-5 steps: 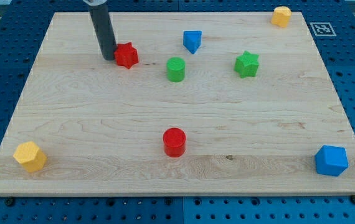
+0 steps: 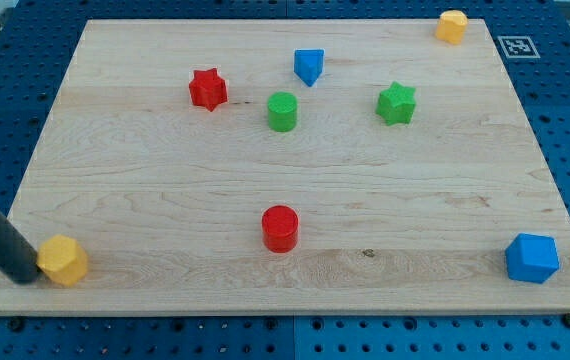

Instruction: Push yellow hexagon slightly right and up

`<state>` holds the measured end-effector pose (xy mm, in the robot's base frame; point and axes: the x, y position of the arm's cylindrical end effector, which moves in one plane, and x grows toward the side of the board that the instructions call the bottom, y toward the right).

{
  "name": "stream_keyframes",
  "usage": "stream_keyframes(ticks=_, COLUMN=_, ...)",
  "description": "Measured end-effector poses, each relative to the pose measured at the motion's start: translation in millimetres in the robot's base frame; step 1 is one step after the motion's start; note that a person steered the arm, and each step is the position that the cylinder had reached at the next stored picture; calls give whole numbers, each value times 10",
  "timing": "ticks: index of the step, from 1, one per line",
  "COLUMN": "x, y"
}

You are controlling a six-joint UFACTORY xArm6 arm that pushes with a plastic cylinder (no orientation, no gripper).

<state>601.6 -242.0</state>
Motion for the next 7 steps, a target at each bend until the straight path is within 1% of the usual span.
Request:
stream_keyframes(ticks=1, x=45, y=239)
stream_keyframes(ticks=4, x=21, y=583)
stream_keyframes(ticks=6, x=-170, y=587)
stream_keyframes(ticks=7, x=-171, y=650)
